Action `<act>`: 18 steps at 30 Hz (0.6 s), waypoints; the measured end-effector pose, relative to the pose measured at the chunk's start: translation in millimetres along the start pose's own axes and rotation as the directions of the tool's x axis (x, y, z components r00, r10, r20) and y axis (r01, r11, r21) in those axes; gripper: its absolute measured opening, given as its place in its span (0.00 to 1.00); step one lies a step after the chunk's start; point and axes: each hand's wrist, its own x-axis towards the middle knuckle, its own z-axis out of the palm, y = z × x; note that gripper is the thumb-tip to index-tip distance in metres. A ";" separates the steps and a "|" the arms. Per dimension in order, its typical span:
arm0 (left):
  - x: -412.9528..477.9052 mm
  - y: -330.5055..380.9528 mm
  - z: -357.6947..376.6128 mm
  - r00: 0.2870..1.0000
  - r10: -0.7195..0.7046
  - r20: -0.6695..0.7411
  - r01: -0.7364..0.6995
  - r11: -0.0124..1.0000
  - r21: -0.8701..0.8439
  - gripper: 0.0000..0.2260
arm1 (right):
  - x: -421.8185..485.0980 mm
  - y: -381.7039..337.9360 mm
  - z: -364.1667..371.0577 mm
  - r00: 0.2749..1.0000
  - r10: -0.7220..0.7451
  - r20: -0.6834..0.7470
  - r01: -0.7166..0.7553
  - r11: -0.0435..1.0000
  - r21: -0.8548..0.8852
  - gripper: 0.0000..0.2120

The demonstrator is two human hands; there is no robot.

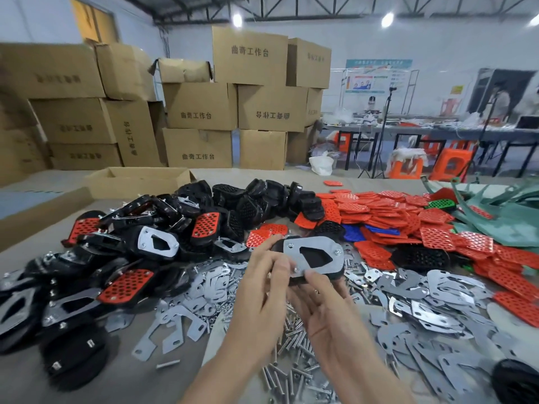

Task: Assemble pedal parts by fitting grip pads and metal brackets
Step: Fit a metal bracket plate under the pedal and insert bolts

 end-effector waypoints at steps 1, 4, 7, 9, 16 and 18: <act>-0.7 1.8 -1.9 1.000 0.019 0.018 -0.020 0.999 0.028 0.15 | -2.0 0.3 1.6 1.000 0.001 0.000 -0.001 1.000 -0.003 0.32; -5.8 6.5 -5.4 0.999 -0.001 0.038 0.001 1.000 0.003 0.15 | -6.0 2.5 7.0 1.000 -0.001 -0.011 0.001 1.000 -0.002 0.33; -8.6 11.7 -9.8 0.994 -0.113 0.004 0.113 0.983 -0.141 0.13 | -7.7 4.2 12.1 1.000 0.020 -0.010 -0.020 1.000 0.005 0.27; -8.6 13.7 -11.4 0.996 -0.090 -0.015 0.089 0.993 -0.080 0.13 | -9.4 4.5 14.0 0.999 0.040 -0.013 -0.040 0.999 -0.006 0.26; -13.6 18.7 -11.0 0.998 -0.059 -0.008 0.059 0.996 -0.061 0.14 | -15.4 5.2 17.0 0.996 0.079 -0.038 -0.080 0.997 -0.009 0.16; -14.4 18.3 -12.2 0.996 -0.085 -0.003 0.084 0.987 -0.135 0.10 | -15.3 4.4 16.5 0.997 0.069 -0.036 -0.070 0.997 -0.022 0.20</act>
